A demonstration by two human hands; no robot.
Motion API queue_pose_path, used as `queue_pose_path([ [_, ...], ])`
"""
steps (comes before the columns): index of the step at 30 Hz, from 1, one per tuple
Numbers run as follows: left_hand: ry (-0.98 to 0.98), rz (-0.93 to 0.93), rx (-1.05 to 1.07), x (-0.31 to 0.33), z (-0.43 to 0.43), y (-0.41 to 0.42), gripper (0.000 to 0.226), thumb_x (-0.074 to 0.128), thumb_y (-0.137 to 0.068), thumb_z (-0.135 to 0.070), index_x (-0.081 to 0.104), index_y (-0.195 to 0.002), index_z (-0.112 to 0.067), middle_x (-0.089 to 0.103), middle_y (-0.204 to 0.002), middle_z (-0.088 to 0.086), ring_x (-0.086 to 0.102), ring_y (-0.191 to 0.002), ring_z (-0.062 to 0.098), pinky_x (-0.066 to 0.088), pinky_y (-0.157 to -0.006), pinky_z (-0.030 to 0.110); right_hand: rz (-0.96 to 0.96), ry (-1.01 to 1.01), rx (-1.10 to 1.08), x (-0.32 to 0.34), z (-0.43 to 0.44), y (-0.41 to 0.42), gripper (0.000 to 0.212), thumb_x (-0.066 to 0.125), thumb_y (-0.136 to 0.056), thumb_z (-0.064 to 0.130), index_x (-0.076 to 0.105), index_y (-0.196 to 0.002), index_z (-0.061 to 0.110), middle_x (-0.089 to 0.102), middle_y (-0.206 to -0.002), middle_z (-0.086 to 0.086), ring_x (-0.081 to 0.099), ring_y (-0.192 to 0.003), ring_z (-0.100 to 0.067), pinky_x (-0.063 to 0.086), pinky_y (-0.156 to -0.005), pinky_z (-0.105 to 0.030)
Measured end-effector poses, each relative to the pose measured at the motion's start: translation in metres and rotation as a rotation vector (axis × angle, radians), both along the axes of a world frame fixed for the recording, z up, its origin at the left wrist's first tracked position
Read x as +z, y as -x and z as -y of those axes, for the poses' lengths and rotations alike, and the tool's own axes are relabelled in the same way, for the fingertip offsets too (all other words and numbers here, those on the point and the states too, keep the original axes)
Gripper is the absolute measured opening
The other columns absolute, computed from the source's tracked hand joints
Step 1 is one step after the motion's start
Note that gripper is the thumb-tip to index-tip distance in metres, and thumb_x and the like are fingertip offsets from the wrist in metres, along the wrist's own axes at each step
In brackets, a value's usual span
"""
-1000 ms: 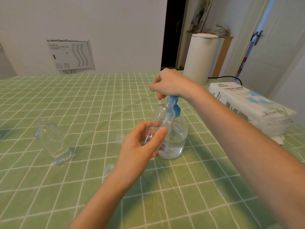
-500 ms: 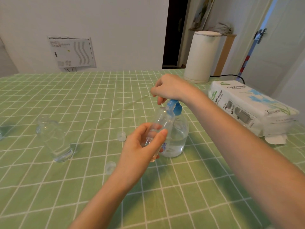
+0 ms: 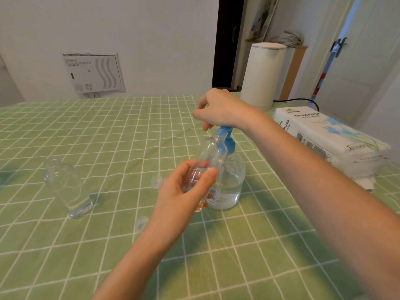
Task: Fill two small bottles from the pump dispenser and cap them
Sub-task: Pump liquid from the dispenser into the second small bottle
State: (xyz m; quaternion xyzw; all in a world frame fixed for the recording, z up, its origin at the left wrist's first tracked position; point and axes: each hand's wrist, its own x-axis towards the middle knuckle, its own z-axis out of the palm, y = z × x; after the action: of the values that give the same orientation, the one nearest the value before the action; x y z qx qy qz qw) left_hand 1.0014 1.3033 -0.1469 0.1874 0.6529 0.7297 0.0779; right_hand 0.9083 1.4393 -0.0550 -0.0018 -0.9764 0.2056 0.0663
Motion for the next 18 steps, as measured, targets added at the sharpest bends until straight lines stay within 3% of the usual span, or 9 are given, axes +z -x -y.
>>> queue_pose_path([
  [3,0.003,-0.007,0.006,0.0001,0.0007,-0.0001,0.039,0.062,-0.064,-0.044,0.066,-0.094,-0.020,0.069,-0.079,0.006,0.059,-0.057,0.004,0.050,-0.053,0.016,0.001,0.044,0.019,0.0010,-0.0020,-0.0005,0.032,0.048,-0.089,0.021,0.067,-0.105,0.000,0.071,-0.073,-0.001,0.069,-0.089,-0.020,0.045,-0.059,-0.020],
  [8,0.007,-0.007,0.009,0.0004,0.0007,-0.0004,0.039,0.062,-0.064,-0.046,0.066,-0.094,-0.022,0.070,-0.077,-0.001,0.061,-0.057,0.003,0.050,-0.053,0.016,0.017,0.109,0.001,0.0046,-0.0056,-0.0014,0.034,0.044,-0.093,0.028,0.068,-0.101,0.005,0.072,-0.075,-0.003,0.065,-0.074,-0.014,0.046,-0.062,-0.020],
  [11,0.007,-0.007,0.017,0.0001,0.0006,-0.0003,0.038,0.062,-0.065,-0.045,0.066,-0.094,-0.022,0.071,-0.076,-0.003,0.062,-0.057,0.003,0.050,-0.053,0.015,0.065,0.110,-0.017,0.0008,-0.0021,-0.0031,0.047,0.038,-0.097,0.041,0.068,-0.100,0.005,0.070,-0.076,-0.005,0.067,-0.082,-0.021,0.045,-0.066,-0.024],
  [15,-0.004,0.000,0.018,0.0002,0.0008,-0.0009,0.037,0.062,-0.066,-0.042,0.065,-0.095,-0.020,0.070,-0.073,-0.004,0.061,-0.055,0.004,0.048,-0.051,0.015,0.128,0.113,-0.078,-0.0034,-0.0009,-0.0061,0.060,0.026,-0.099,0.047,0.070,-0.100,0.005,0.072,-0.096,-0.013,0.062,-0.098,-0.027,0.034,-0.056,-0.024],
  [18,-0.002,0.005,0.015,-0.0002,0.0010,-0.0008,0.038,0.062,-0.066,-0.043,0.065,-0.096,-0.019,0.070,-0.075,-0.003,0.061,-0.056,0.003,0.048,-0.052,0.015,0.216,0.099,-0.100,-0.0017,0.0011,-0.0092,0.062,0.022,-0.099,0.047,0.069,-0.105,0.008,0.068,-0.103,-0.009,0.054,-0.086,-0.025,0.027,-0.052,-0.027],
])
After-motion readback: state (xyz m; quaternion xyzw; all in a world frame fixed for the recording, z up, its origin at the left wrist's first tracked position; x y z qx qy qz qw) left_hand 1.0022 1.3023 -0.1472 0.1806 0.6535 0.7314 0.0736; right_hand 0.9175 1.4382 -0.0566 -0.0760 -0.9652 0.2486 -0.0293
